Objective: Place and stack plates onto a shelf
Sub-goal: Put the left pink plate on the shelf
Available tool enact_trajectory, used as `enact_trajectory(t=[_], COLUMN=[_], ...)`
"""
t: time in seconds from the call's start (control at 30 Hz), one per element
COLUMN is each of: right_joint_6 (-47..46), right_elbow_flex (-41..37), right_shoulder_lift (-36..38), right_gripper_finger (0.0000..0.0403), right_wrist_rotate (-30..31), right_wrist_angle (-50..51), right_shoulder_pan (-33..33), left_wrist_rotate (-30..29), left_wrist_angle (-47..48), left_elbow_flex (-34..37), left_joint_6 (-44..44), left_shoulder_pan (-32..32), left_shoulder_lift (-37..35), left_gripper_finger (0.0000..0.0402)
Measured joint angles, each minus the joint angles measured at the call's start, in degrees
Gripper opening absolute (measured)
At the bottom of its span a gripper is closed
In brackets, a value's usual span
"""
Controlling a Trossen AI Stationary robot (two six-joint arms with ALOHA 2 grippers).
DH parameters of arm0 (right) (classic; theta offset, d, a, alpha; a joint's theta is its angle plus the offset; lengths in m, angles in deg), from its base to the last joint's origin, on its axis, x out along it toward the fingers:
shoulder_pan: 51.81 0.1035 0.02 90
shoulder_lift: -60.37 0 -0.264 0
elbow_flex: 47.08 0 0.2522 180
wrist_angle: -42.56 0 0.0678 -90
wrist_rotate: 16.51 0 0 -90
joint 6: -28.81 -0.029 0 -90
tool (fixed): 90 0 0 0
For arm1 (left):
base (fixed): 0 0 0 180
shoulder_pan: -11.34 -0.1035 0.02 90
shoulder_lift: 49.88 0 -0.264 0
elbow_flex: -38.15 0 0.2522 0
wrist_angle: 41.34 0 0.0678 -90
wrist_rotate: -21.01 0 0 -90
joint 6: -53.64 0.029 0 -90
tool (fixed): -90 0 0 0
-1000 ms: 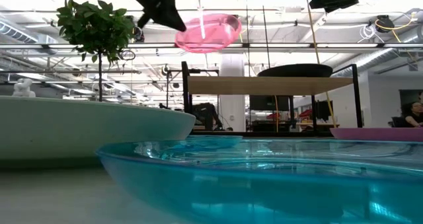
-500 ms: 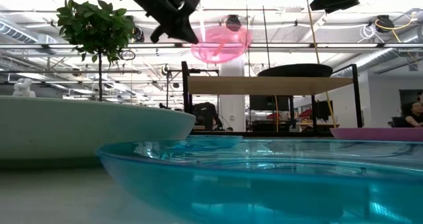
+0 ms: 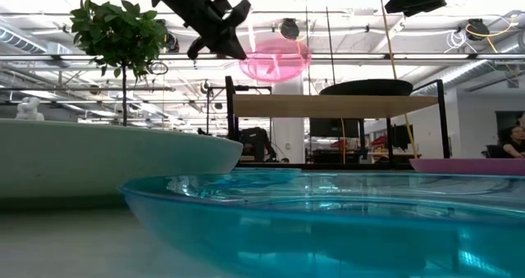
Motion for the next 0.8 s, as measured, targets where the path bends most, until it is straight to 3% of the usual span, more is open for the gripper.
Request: enact_trajectory(t=[0.33, 0.8], right_joint_6=[-0.2, -0.22], right_elbow_flex=[0.0, 0.0], right_shoulder_lift=[0.0, 0.0], right_gripper_finger=[0.0109, 0.0109], right_wrist_rotate=[0.0, -0.14], right_wrist_angle=[0.02, 0.46], right_shoulder_pan=[0.0, 0.81], left_wrist_rotate=[-0.05, -0.03], left_wrist_angle=[-0.92, -2.42], left_elbow_flex=[0.04, 0.04], left_joint_6=[-1.81, -2.73], left_shoulder_pan=[-1.07, -1.74], left_shoulder_lift=[5.68, 6.76], left_gripper_finger=[0.0, 0.0014])
